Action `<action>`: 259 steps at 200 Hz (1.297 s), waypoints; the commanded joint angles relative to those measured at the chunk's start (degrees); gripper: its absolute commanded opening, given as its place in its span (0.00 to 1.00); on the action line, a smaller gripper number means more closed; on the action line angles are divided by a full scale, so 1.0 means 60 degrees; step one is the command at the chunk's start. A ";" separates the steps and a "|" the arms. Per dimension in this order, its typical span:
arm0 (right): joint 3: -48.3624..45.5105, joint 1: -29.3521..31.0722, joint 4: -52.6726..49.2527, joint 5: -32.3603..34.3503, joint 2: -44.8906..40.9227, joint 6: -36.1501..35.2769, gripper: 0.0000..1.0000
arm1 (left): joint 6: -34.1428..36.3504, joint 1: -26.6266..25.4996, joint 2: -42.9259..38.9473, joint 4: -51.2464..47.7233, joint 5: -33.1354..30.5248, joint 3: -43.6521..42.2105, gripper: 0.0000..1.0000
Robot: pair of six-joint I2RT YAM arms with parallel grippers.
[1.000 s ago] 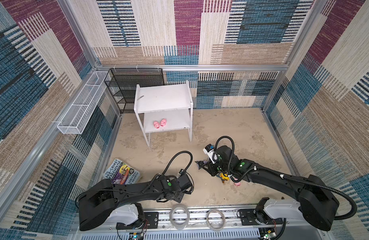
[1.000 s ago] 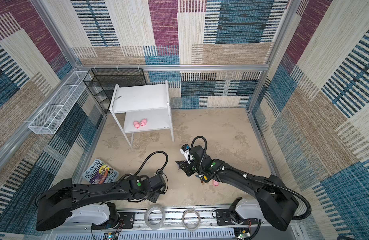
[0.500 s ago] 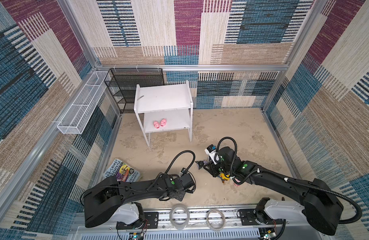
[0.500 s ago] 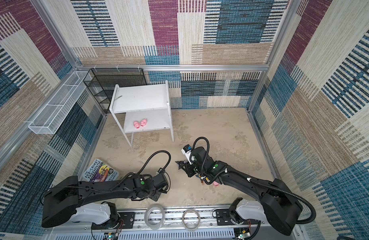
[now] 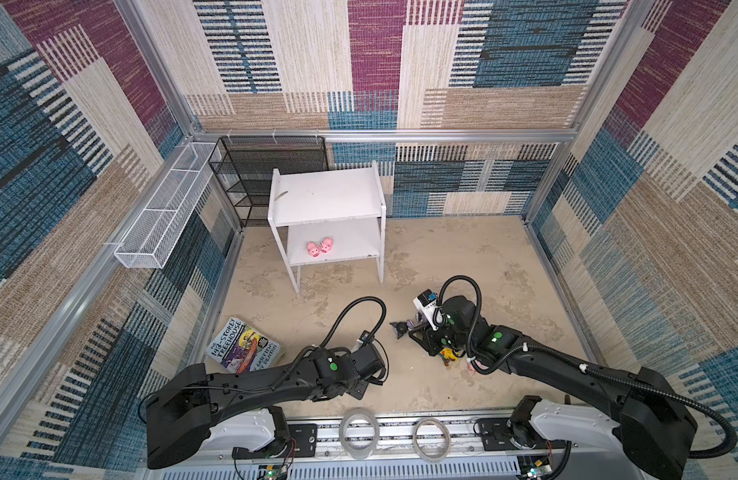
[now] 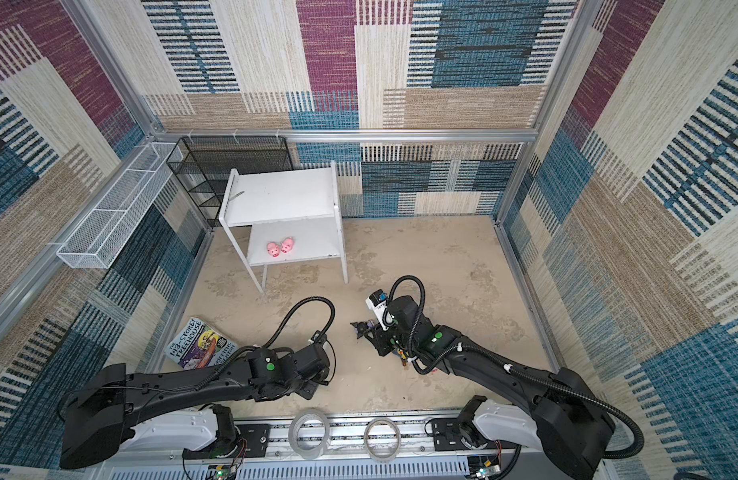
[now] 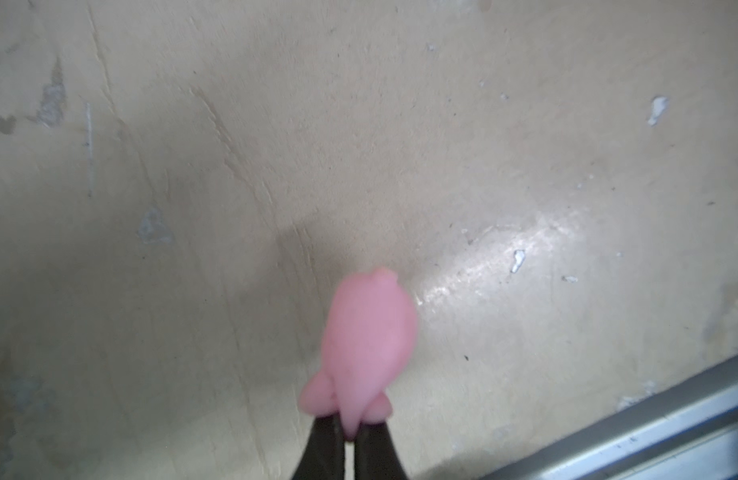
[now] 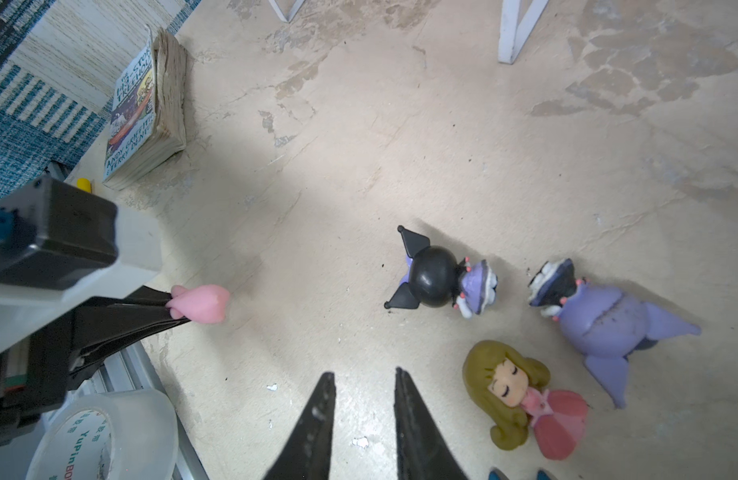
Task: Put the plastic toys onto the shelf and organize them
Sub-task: 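Carry the pig with the left gripper onto the shelf's lower level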
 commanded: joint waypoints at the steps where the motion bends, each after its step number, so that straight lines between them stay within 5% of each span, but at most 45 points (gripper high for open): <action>1: -0.0128 0.0010 0.0310 -0.0051 -0.0147 0.0059 0.28 | 0.0316 0.0505 -0.0111 -0.0392 -0.0688 0.0715 0.00; 66: -0.0668 0.0010 0.0201 -0.0009 -0.1231 0.0273 0.28 | 0.0702 0.2179 0.2217 -0.0721 -0.2397 0.4877 0.00; 159: -0.1043 0.0010 0.0191 -0.0245 -0.2454 0.0305 0.28 | 0.0610 0.3285 0.3984 -0.0856 -0.2694 0.7671 0.00; 259: -0.1115 0.0003 0.0285 -0.0490 -0.2700 0.0300 0.27 | 0.0037 0.4015 0.4103 -0.0213 -0.3030 0.7587 0.00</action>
